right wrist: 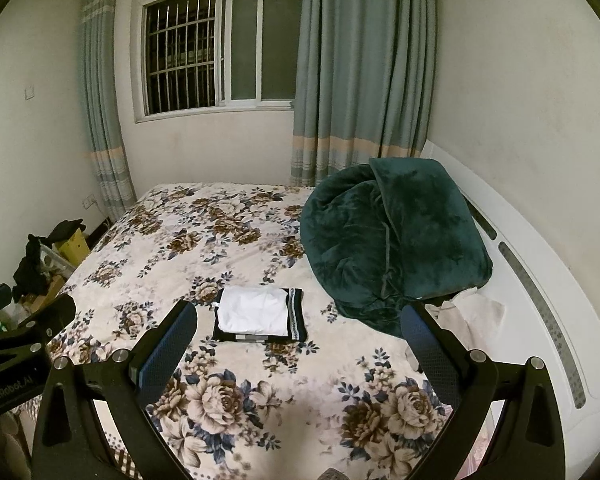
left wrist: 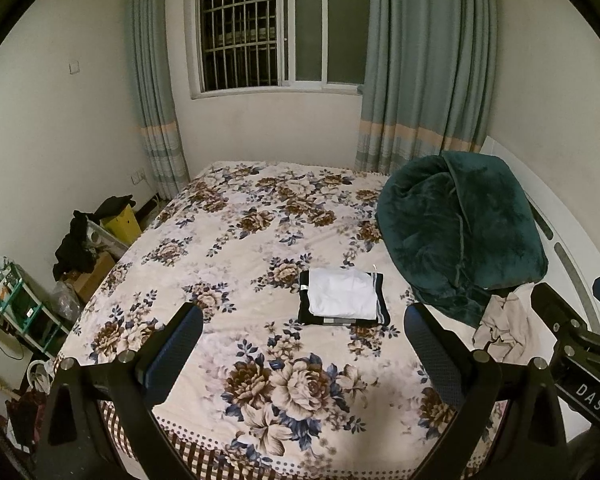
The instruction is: Fold small clothes
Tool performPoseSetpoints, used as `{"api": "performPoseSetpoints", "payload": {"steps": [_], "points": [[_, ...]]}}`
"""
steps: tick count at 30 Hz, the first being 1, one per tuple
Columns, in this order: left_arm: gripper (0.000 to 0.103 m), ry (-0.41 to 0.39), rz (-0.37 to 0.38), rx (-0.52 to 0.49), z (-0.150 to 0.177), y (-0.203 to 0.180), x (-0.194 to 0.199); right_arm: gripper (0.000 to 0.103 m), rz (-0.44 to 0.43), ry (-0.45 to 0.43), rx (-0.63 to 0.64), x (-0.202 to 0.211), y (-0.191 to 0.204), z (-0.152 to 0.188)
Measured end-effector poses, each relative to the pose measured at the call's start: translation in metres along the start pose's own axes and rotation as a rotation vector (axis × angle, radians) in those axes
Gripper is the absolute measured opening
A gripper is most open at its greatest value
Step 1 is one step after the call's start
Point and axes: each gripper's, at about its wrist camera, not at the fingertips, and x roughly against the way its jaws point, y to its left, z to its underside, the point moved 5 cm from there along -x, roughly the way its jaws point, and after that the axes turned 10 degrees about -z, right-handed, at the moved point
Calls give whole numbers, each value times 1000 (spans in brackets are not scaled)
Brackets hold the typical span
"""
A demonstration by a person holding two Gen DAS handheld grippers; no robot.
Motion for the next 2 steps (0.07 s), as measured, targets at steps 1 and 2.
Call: {"api": "performPoseSetpoints", "payload": {"steps": [1, 2], "points": [[103, -2, 0, 1, -1, 1, 0, 103, 1, 0, -1, 0, 0, 1], [103, -3, -4, 1, -2, 1, 0, 103, 2, 0, -1, 0, 0, 1]]}}
